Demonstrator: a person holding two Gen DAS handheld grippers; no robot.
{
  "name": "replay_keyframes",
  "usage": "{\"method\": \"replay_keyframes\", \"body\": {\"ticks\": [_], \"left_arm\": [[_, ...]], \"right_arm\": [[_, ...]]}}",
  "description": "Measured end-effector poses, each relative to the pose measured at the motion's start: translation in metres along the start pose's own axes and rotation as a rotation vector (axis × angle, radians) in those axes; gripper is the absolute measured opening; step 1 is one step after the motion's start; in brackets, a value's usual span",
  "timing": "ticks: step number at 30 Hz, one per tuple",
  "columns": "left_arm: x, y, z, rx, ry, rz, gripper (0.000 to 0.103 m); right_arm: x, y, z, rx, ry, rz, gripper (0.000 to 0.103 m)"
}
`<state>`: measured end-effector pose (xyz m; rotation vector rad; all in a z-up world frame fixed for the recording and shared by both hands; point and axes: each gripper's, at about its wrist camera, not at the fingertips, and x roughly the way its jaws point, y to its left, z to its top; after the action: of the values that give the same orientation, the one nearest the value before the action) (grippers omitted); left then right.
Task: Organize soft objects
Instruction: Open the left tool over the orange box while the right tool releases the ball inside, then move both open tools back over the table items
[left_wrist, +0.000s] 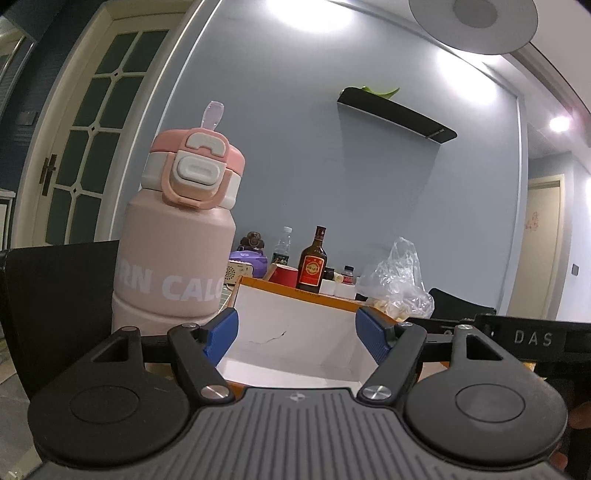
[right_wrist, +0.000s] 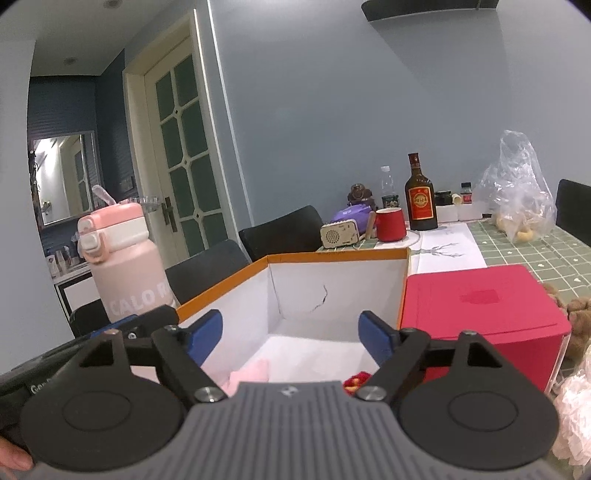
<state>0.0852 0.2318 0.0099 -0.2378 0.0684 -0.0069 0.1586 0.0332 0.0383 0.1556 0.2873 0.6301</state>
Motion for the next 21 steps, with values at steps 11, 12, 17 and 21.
{"method": "replay_keyframes", "body": {"ticks": [11,12,17,21], "left_arm": [[-0.008,-0.012,0.009,0.035,-0.016,0.047,0.085],[-0.013,-0.015,0.012,0.039,-0.029,0.072,0.084],[-0.056,-0.043,0.03,0.134,-0.14,0.075,0.084],[-0.087,-0.072,0.045,0.168,-0.088,0.129,0.084]], "right_arm": [[-0.061,0.006,0.022,-0.072,-0.095,-0.072,0.089],[-0.07,0.004,0.024,-0.073,-0.096,-0.08,0.089],[-0.121,-0.017,0.022,-0.04,-0.137,-0.13,0.094],[-0.16,-0.031,0.009,-0.018,-0.154,-0.207,0.095]]}}
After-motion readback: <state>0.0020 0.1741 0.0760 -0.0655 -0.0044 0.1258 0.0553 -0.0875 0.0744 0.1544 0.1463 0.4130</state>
